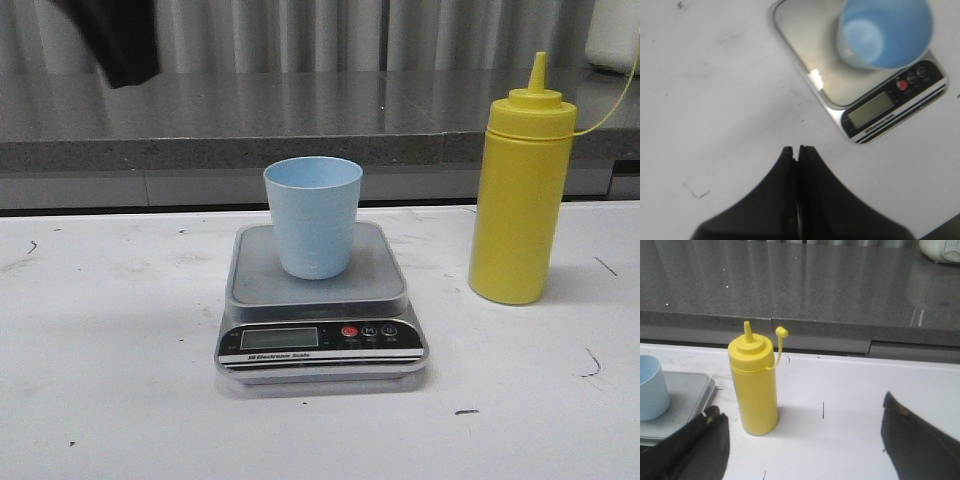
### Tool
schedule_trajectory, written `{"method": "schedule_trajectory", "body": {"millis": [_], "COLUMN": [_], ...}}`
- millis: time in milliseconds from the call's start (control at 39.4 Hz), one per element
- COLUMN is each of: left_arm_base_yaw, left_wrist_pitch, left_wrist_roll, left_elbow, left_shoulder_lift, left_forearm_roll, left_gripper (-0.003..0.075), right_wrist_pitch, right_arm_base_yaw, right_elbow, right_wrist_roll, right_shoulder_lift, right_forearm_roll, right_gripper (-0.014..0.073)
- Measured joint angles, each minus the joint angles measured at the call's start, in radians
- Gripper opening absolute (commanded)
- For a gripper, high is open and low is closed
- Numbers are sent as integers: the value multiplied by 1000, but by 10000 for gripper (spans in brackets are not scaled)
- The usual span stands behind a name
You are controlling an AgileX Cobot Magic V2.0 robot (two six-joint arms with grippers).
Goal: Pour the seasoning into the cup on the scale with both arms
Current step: 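Raise the left gripper away from the cup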
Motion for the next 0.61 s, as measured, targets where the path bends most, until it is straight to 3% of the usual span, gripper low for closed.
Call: {"method": "schedule_trajectory", "body": {"millis": [279,609], "left_arm_base_yaw": [147,160], "left_wrist_pitch": [-249,-585], "left_wrist_roll": [-25,-27], "left_elbow": [414,838], "left_shoulder_lift": [-324,-787], "left_forearm_roll": [0,-34], "left_gripper": [-20,-20], "right_wrist_pitch": [4,4], "right_arm_base_yaw": [0,0], "right_elbow": [0,0], "right_wrist_roll": [0,0], "right_shoulder_lift": [0,0], "right_forearm_roll": [0,0], "right_gripper": [632,632]}}
